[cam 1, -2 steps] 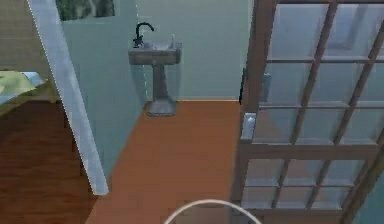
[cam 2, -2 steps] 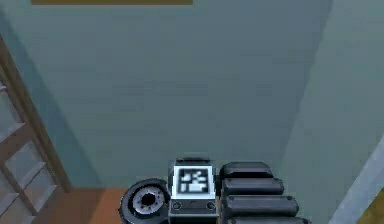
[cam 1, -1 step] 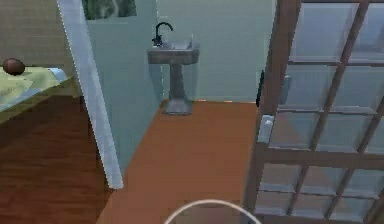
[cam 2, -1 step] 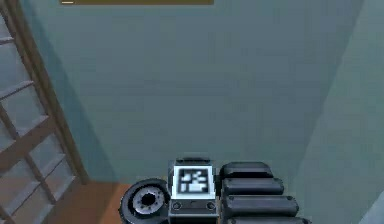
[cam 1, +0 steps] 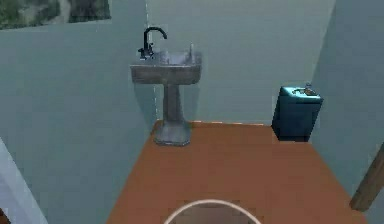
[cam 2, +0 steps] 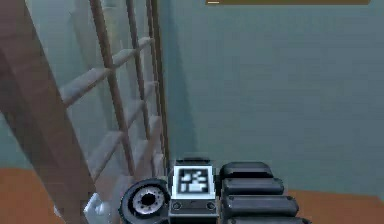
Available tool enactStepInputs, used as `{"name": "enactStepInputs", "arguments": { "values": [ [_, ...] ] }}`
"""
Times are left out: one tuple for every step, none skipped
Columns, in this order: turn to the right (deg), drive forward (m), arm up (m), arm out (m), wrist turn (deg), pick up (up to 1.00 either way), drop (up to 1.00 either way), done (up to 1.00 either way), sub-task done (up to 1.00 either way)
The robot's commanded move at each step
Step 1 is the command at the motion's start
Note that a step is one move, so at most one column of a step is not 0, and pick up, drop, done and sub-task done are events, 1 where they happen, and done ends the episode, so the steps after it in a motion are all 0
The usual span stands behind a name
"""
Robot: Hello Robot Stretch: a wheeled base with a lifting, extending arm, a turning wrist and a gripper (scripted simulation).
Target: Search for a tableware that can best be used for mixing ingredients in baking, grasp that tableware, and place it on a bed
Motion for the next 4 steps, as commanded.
{"name": "enactStepInputs", "arguments": {
  "values": [
    [0.0,0.50,0.00,0.00,0.0,0.00,0.00,0.00,0.00],
    [45.0,0.00,0.00,0.00,0.0,0.00,0.00,0.00,0.00],
    [3.0,0.00,0.00,0.00,0.0,0.00,0.00,0.00,0.00],
    [0.0,0.30,0.00,0.00,0.0,0.00,0.00,0.00,0.00]
  ]
}}
